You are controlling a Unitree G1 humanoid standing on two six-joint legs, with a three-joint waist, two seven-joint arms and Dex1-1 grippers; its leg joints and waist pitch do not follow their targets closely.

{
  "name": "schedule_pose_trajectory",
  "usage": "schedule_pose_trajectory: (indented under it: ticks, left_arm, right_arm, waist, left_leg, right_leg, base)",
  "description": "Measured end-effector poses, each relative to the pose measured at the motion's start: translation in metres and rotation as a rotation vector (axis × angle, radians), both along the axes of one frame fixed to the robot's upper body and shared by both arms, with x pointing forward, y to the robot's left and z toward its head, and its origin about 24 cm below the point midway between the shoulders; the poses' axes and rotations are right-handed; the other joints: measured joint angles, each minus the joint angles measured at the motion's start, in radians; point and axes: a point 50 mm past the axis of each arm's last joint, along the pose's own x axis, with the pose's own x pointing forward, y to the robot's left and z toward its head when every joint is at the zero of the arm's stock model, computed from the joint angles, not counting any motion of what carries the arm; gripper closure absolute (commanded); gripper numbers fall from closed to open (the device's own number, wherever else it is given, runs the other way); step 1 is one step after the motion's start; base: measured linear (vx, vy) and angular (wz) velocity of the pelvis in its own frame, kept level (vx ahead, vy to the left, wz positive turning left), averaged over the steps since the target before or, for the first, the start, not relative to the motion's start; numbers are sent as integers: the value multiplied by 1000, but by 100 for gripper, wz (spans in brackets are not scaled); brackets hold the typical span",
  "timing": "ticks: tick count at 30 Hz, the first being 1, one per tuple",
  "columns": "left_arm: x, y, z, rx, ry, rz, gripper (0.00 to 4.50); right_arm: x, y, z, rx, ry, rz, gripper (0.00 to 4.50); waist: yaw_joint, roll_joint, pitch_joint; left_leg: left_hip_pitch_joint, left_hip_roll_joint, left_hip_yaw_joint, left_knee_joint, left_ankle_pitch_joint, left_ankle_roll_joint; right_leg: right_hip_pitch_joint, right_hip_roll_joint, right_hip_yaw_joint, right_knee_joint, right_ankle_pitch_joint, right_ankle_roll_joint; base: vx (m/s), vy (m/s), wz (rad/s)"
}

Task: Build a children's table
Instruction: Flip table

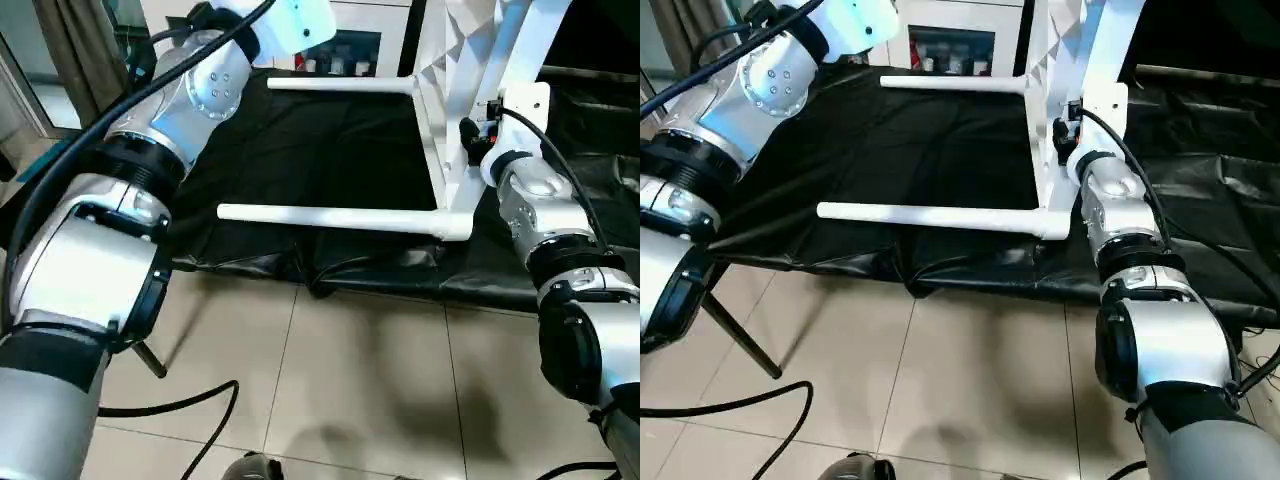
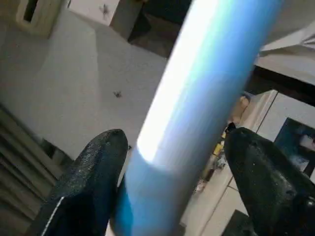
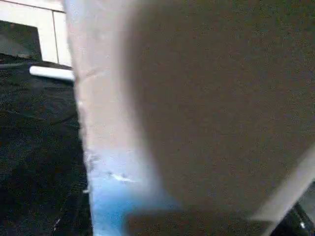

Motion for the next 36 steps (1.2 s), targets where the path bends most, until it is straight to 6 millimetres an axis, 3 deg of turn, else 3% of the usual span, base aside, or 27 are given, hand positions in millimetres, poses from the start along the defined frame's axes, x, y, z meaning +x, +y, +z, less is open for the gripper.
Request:
schedule_pose_trajectory:
  ticks: [3, 4, 6, 9, 11, 15, 17, 22, 24, 36]
  left_arm:
    - [0, -1, 3, -48, 5, -19, 125]
    - [0, -2, 3, -55, 11, -25, 155]
    - [0, -4, 3, -65, 27, -36, 166]
    - [1, -9, 2, -91, 81, -66, 169]
    - [2, -9, 3, -129, 110, -82, 181]
    - [2, -12, 7, -251, 181, -133, 182]
    - [3, -9, 10, -355, 218, -158, 182]
    - [5, -4, 9, -588, 274, -210, 182]
    - [6, -5, 6, -628, 295, -223, 182]
    - [6, -2, -24, -797, 343, -234, 183]
  right_arm:
    - [0, -2, 0, -4, 1, 1, 253]
    - [0, -4, 1, -7, 1, 0, 253]
    - [-1, -6, 1, -15, 2, -2, 254]
    - [-2, -16, 5, -51, 0, -13, 254]
    - [-1, -20, 13, -76, -13, -14, 254]
    - [-1, -36, 43, -162, -66, -27, 254]
    - [-1, -43, 70, -234, -128, -33, 254]
    - [-7, -51, 134, -395, -280, -64, 255]
    - [-8, -52, 142, -428, -287, -71, 255]
    - [-10, -42, 182, -590, -262, -32, 255]
  waist:
    - [3, 0, 0]
    - [5, 0, 0]
    - [7, 1, 0]
    - [16, 8, 2]
    - [22, 18, 3]
    - [45, 33, 1]
    - [55, 38, 1]
    - [67, 31, 2]
    - [66, 24, 5]
    - [48, 13, 5]
  left_leg:
    - [0, 0, 0, 0, 0, 0]
    - [0, 0, 0, 0, 0, 0]
    - [0, 0, 0, 0, 0, 0]
    - [0, -1, 1, 0, 0, 0]
    - [0, -1, 2, 0, 0, 1]
    - [-1, -1, 4, 0, 2, 6]
    - [-2, -1, 5, 0, 2, 7]
    - [-3, 0, 4, 1, 2, 9]
    - [-4, 0, 4, 3, 2, 10]
    - [-5, -6, 6, 4, -3, 14]
  right_leg:
    - [0, 0, 0, 0, 0, 0]
    - [0, 0, 0, 0, 0, 0]
    - [0, 0, 0, 0, 0, 0]
    - [0, -1, 0, 0, 0, 0]
    - [-1, -2, 0, 0, 0, 0]
    - [-2, -3, 0, 0, 0, 0]
    - [-2, -3, 0, 0, -1, -1]
    - [-1, -3, -1, 0, -1, -2]
    - [-1, -3, -1, 0, -1, -2]
    - [0, -11, -1, -1, -1, -2]
  base:
    - [0, 0, 0]
    - [0, 0, 0]
    - [0, 0, 0]
    - [0, 0, 0]
    - [0, 0, 0]
    - [0, 0, 0]
    - [0, 0, 0]
    - [0, 0, 0]
    - [0, 0, 0]
    - [0, 0, 0]
